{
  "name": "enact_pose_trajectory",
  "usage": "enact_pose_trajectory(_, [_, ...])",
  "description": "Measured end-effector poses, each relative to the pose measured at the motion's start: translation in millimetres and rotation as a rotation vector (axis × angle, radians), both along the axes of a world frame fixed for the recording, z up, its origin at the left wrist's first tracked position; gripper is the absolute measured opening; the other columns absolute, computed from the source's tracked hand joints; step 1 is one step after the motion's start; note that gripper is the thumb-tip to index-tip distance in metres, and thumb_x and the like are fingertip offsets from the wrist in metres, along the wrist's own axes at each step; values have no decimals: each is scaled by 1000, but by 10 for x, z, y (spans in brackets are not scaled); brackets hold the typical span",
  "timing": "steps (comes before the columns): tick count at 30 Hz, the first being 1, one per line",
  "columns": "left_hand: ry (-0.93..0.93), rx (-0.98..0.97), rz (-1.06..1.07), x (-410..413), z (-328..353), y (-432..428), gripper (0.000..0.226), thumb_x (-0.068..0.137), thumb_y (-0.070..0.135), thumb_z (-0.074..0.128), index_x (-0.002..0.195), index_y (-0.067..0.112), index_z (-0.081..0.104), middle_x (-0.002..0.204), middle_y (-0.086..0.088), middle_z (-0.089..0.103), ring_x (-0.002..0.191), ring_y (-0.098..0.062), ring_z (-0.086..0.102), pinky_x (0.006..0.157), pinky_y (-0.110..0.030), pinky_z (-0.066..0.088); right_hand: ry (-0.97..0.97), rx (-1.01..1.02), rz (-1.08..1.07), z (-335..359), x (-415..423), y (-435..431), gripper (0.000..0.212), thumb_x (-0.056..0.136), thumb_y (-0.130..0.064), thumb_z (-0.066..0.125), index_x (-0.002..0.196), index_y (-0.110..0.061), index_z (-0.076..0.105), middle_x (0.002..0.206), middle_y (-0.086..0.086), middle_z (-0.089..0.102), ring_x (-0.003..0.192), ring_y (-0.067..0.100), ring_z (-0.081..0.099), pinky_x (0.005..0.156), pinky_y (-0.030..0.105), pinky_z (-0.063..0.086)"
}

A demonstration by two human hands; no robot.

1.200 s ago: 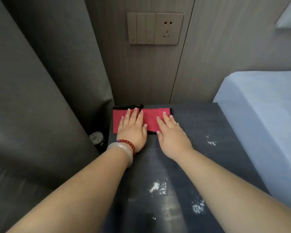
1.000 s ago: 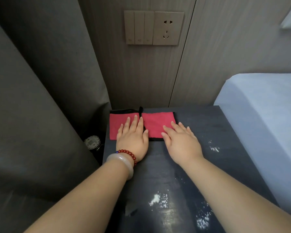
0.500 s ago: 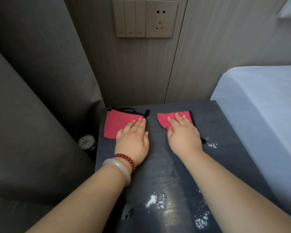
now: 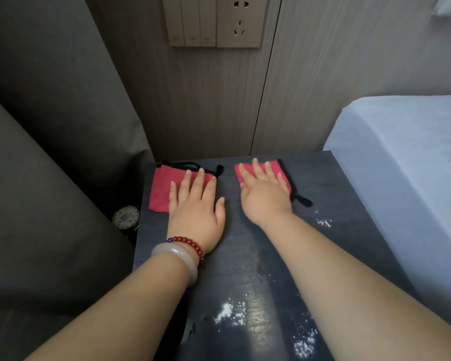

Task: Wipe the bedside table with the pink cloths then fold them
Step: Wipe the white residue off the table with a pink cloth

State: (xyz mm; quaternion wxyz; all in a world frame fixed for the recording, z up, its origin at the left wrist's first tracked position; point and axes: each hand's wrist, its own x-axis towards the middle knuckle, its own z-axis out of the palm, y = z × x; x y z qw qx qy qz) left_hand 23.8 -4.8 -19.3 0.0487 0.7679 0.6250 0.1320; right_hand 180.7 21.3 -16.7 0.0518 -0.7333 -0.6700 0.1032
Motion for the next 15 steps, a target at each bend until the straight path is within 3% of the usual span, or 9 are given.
enact_pose_trajectory(3, [-32, 71, -88, -1, 19, -36, 55, 94, 40, 26, 141, 19, 47, 153, -1, 37, 145, -23, 20, 119, -45, 4, 13, 90, 218, -46, 71, -134, 50, 101, -29, 27, 150, -36, 18, 160, -8, 8, 148, 14, 5, 120, 36, 4])
enact_pose_trajectory(5, [-43, 93, -149, 11, 22, -43, 55, 92, 39, 28, 134, 17, 54, 147, -1, 46, 142, -23, 28, 118, -43, 10, 15, 76, 54, -51, 451, -7, 51, 101, -24, 28, 150, -33, 20, 160, -4, 10, 148, 16, 8, 119, 35, 5])
enact_pose_trajectory(7, [-44, 59, -160, 9, 32, -47, 56, 90, 41, 29, 135, 17, 54, 147, -1, 45, 141, -22, 28, 117, -39, 10, 9, 19, -175, -27, 639, 56, 53, 100, -21, 27, 151, -30, 18, 161, 0, 9, 148, 18, 6, 119, 36, 5])
enact_pose_trajectory(8, [-41, 29, -149, 6, 35, -38, 58, 89, 42, 30, 137, 18, 51, 149, 0, 43, 142, -22, 26, 118, -39, 9, -18, 25, -183, -24, 557, 48, 54, 99, -21, 29, 151, -28, 17, 161, 1, 8, 148, 19, 6, 120, 36, 5])
enact_pose_trajectory(12, [-27, -29, -116, -8, 16, -16, 62, 87, 46, 30, 141, 20, 46, 153, 0, 37, 144, -21, 21, 118, -39, 10, 62, 127, 251, -92, 161, -134, 54, 97, -15, 37, 149, -29, 28, 159, 0, 17, 147, 18, 14, 120, 35, 10])
enact_pose_trajectory(13, [-33, -34, -112, -3, 14, -16, 62, 87, 46, 30, 141, 20, 46, 153, 0, 37, 144, -21, 21, 118, -40, 11, 88, 136, 280, -79, 281, -122, 55, 96, -10, 37, 147, -29, 31, 158, 0, 20, 146, 18, 16, 120, 34, 10])
enact_pose_trajectory(15, [-40, -40, -107, 8, 21, -15, 62, 87, 47, 29, 141, 20, 46, 153, 0, 36, 144, -21, 20, 117, -39, 10, 105, 119, 104, -25, 673, 14, 64, 90, 0, 38, 147, -28, 34, 158, 4, 21, 147, 21, 15, 120, 31, 9])
